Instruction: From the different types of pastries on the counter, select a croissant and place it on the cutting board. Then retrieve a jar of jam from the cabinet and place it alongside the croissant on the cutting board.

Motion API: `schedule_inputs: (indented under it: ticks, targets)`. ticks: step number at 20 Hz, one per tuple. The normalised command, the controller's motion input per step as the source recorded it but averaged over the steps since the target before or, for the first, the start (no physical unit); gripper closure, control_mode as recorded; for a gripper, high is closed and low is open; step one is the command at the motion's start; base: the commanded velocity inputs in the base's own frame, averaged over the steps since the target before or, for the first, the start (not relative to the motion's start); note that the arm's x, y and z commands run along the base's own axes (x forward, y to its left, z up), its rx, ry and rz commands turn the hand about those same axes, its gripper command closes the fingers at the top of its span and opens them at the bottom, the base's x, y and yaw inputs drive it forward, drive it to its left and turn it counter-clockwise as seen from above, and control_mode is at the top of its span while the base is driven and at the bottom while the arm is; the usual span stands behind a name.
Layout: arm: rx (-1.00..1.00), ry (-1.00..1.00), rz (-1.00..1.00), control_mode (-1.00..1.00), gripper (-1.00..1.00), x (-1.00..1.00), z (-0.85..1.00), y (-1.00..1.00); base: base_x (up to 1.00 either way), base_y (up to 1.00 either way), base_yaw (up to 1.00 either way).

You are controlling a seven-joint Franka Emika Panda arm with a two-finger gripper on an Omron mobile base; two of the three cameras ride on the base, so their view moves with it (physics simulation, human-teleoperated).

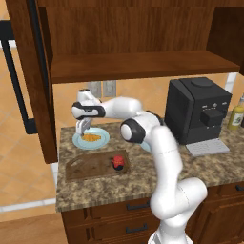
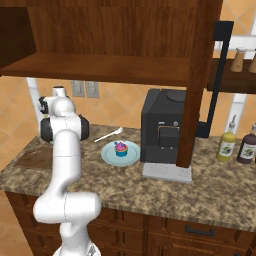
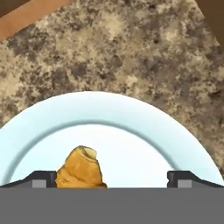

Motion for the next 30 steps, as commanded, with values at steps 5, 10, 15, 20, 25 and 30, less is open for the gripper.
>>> schedule_inputs:
  ticks: [5, 10, 15, 20, 25, 30]
  targets:
    - [0.00, 0.10, 0.00, -1.00, -1.00, 0.00, -0.25, 0.00, 0.00, 0.00, 0.00]
    - [0.00, 0.07, 0.00, -1.00, -1.00, 0.00, -0.29, 0.00, 0.00, 0.00, 0.00]
    - [0.00, 0.08, 0.00, -1.00, -1.00, -0.01, -0.09, 0.02, 0.00, 0.00, 0.00]
    - [0.00, 0.01, 0.00, -1.00, -1.00, -0.21, 0.00, 0.05, 0.00, 0.00, 0.00]
    - [0.00, 0.00, 0.01, -1.00, -1.00, -0.47, 0.00, 0.07, 0.00, 0.00, 0.00]
    - [-0.03, -0.03, 0.02, -1.00, -1.00, -0.48, -0.13, -0.03, 0.00, 0.00, 0.00]
